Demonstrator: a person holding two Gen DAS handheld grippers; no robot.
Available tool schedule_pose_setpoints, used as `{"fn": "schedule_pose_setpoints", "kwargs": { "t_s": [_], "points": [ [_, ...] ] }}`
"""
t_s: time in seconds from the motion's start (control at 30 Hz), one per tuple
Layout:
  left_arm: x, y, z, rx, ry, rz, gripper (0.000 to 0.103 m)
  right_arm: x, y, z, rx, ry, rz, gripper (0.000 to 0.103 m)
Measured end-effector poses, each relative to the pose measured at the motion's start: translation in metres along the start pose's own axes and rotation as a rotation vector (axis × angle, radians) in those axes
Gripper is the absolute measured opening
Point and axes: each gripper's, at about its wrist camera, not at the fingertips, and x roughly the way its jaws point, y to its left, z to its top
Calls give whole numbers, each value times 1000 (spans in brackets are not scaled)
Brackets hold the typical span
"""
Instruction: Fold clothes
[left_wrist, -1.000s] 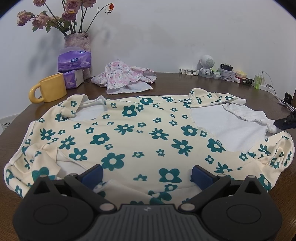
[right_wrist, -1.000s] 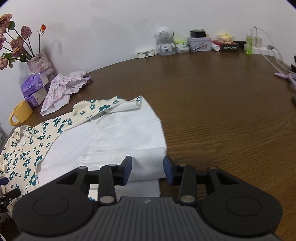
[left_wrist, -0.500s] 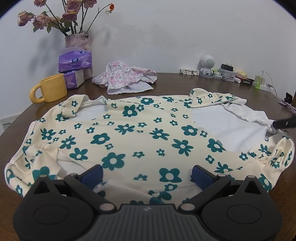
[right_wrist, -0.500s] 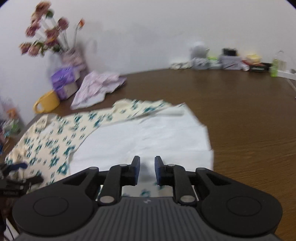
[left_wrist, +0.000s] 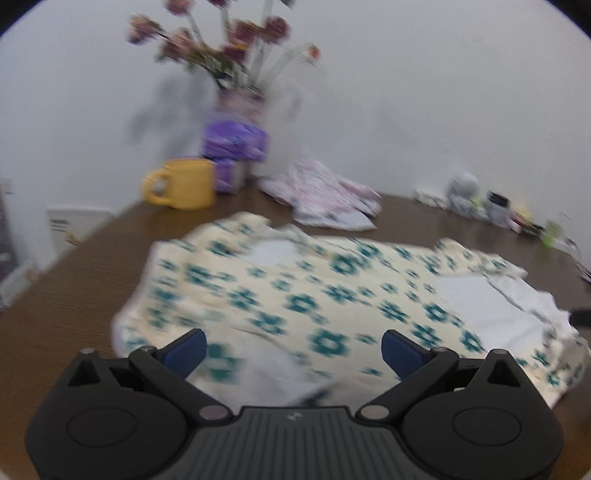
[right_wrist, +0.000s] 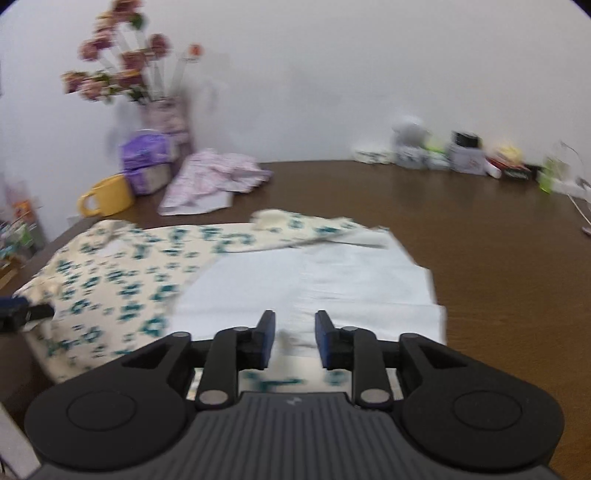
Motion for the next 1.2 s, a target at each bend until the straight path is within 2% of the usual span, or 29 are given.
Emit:
{"fn": "schedule_pose_setpoints", "kwargs": {
  "t_s": [0.1,0.2,0.27,0.33,0.4,0.43,0.63,0.7,0.77,0.83,0.87,0.97,1.03,1.1,1.17,1.2],
  "points": [
    [2,9,5,30,-9,58,100,7,20,-1,-23,12,44,26],
    [16,18,8,28,27,76,88,18,33,-3,-23,38,61,26],
    [28,22,9,21,59,81,76,24,39,-6,-18,50,69,26],
    [38,25,5,12,97,82,40,27,43,-10,-16,58,70,26],
    [43,28,0,9,127,83,18,30,45,-12,-17,68,61,26],
    [39,29,-3,13,127,86,14,32,44,-14,-15,75,56,26],
    [12,34,-16,52,123,137,13,38,41,-22,-15,104,32,29],
    [7,37,-17,31,125,127,16,38,43,-23,-27,101,27,30],
    [3,42,-14,-1,122,108,28,40,43,-22,-30,101,26,31],
    [-5,48,-8,-41,98,71,58,40,43,-22,-33,101,25,31],
    [-9,52,-5,-65,80,54,61,40,43,-22,-33,100,25,31],
    [-12,69,5,-134,43,61,64,40,43,-23,-32,95,26,31],
    [-6,82,10,-181,54,95,65,40,43,-23,-34,94,25,31],
    [6,96,12,-219,90,119,64,39,44,-23,-36,92,23,31],
    [17,108,11,-256,132,113,61,39,45,-23,-36,91,21,31],
    [22,113,11,-270,148,99,54,39,45,-24,-36,90,20,31]
  ]
}}
